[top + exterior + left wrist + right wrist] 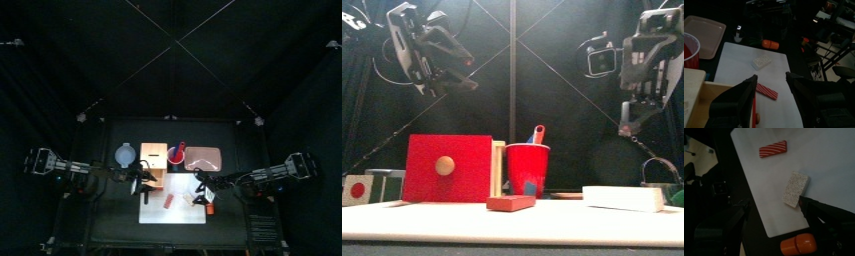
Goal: Pull apart salmon sushi and put rice into drawer
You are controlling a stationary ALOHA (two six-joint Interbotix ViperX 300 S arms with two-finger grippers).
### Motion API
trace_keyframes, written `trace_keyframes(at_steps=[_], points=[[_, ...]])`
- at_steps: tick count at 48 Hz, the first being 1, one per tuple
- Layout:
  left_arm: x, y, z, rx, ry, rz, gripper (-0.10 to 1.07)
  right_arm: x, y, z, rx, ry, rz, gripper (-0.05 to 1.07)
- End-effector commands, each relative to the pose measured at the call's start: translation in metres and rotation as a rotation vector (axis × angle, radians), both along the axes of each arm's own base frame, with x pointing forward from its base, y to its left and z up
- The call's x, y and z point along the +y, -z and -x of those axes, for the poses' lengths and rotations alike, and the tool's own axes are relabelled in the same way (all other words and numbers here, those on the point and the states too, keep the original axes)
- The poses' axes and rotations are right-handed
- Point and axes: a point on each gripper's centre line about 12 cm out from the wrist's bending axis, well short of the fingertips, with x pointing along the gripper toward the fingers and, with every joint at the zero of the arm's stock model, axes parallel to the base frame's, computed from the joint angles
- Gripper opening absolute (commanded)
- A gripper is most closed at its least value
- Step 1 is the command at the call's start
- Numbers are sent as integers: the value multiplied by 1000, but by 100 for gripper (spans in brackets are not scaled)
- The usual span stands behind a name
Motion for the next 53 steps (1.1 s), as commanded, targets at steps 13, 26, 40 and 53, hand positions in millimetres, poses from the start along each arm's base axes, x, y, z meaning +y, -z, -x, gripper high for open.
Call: trace_keyframes(at_steps=[13,26,40,53], points=[[6,-9,-1,-32,-8,-18,86,-1,-3,-17,213,-51,0,103],[11,-9,4,-35,-26,-20,86,-2,-2,-23,303,51,143,103],[25,-13,33,-64,-80,-36,86,21,23,-41,362,93,176,103],[28,-9,53,-75,-101,-32,86,24,39,-57,354,81,189,103]])
